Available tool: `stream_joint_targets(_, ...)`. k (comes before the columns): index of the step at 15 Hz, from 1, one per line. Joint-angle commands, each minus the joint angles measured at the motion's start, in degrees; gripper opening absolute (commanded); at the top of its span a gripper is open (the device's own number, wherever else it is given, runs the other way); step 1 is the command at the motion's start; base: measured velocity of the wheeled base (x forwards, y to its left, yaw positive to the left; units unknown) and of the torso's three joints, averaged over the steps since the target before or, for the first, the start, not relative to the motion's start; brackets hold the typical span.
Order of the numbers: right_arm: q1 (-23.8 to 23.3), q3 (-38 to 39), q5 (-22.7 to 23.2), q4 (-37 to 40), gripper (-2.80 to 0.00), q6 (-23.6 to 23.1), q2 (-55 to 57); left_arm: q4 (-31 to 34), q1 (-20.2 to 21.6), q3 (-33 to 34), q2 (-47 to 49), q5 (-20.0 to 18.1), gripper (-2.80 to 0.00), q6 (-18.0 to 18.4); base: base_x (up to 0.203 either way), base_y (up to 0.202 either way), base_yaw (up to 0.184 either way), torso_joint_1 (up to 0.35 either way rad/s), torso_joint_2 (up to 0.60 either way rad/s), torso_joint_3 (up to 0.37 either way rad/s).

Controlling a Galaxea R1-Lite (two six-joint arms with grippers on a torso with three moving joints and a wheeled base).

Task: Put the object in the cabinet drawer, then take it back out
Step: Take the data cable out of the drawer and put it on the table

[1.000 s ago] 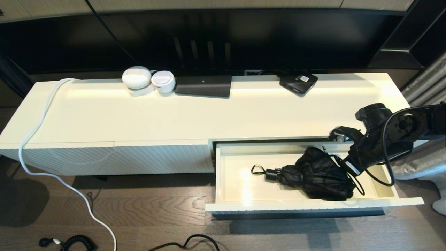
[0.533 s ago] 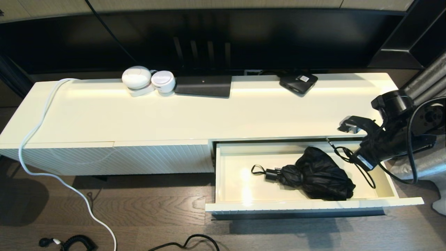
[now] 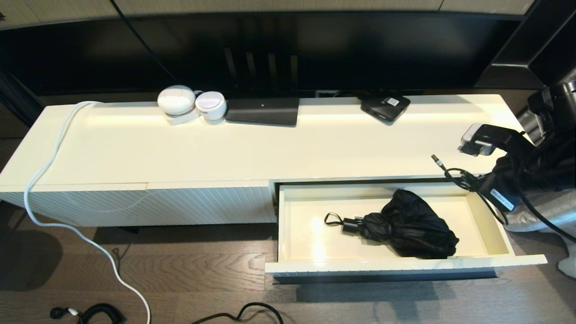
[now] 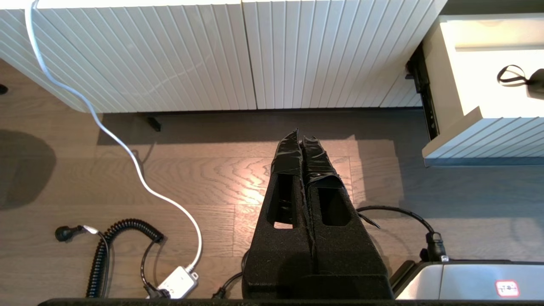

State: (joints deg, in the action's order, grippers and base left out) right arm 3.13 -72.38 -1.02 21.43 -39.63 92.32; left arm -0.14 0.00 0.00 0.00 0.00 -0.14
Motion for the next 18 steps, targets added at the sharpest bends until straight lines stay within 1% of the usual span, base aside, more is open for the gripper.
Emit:
stream_joint_targets(1, 3.0, 0.1, -0.2, -1.2, -2.80, -0.2, -2.3, 0.0, 0.0, 0.0, 0.0, 0.0, -2.80, 0.0, 0.000, 0.000, 0.000, 0.000, 0.00, 0.000)
stream_joint_targets(2, 5.0, 0.0, -1.1, -2.8, -2.80, 0.0, -2.1, 0.0, 0.0, 0.1, 0.0, 0.1, -2.80, 0.0, 0.000, 0.000, 0.000, 0.000, 0.00, 0.000)
stream_joint_targets(3, 8.1, -0.2, -3.2, -4.8, -2.80, 0.1, -0.9, 0.0, 0.0, 0.0, 0.0, 0.0, -2.80, 0.0, 0.000, 0.000, 0.000, 0.000, 0.00, 0.000)
stream_joint_targets(4, 10.1, -0.7, -5.3, -7.0, -2.80, 0.1, 1.0, 0.0, 0.0, 0.0, 0.0, 0.0, -2.80, 0.0, 0.000, 0.000, 0.000, 0.000, 0.00, 0.000)
stream_joint_targets(6, 13.0, -3.8, -8.5, -11.8, -2.80, -0.1, 6.4, 0.0, 0.0, 0.0, 0.0, 0.0, -2.80, 0.0, 0.000, 0.000, 0.000, 0.000, 0.00, 0.000)
stream_joint_targets(7, 14.3, -6.6, -9.9, -13.5, -2.80, -0.4, 8.7, 0.0, 0.0, 0.0, 0.0, 0.0, -2.80, 0.0, 0.000, 0.000, 0.000, 0.000, 0.00, 0.000)
stream_joint_targets(11, 18.4, -18.9, -14.1, -15.0, -2.80, -2.3, 19.4, 0.0, 0.0, 0.0, 0.0, 0.0, -2.80, 0.0, 0.000, 0.000, 0.000, 0.000, 0.00, 0.000)
stream_joint_targets(13, 20.6, -20.4, -16.0, -16.3, -2.80, -5.0, 22.1, 0.0, 0.0, 0.0, 0.0, 0.0, -2.80, 0.0, 0.000, 0.000, 0.000, 0.000, 0.00, 0.000)
stream_joint_targets(15, 22.5, -20.8, -16.4, -18.0, -2.80, -5.2, 23.9, 0.0, 0.1, 0.0, 0.0, 0.0, -2.80, 0.0, 0.000, 0.000, 0.000, 0.000, 0.00, 0.000)
stream_joint_targets(17, 24.4, -21.3, -17.7, -19.5, -2.80, -5.5, 25.7, 0.0, 0.0, 0.0, 0.0, 0.0, -2.80, 0.0, 0.000, 0.000, 0.000, 0.000, 0.00, 0.000)
stream_joint_targets(18, 24.8, -21.6, -18.3, -20.2, -2.80, -6.5, 26.3, 0.0, 0.0, 0.0, 0.0, 0.0, -2.80, 0.0, 0.000, 0.000, 0.000, 0.000, 0.00, 0.000)
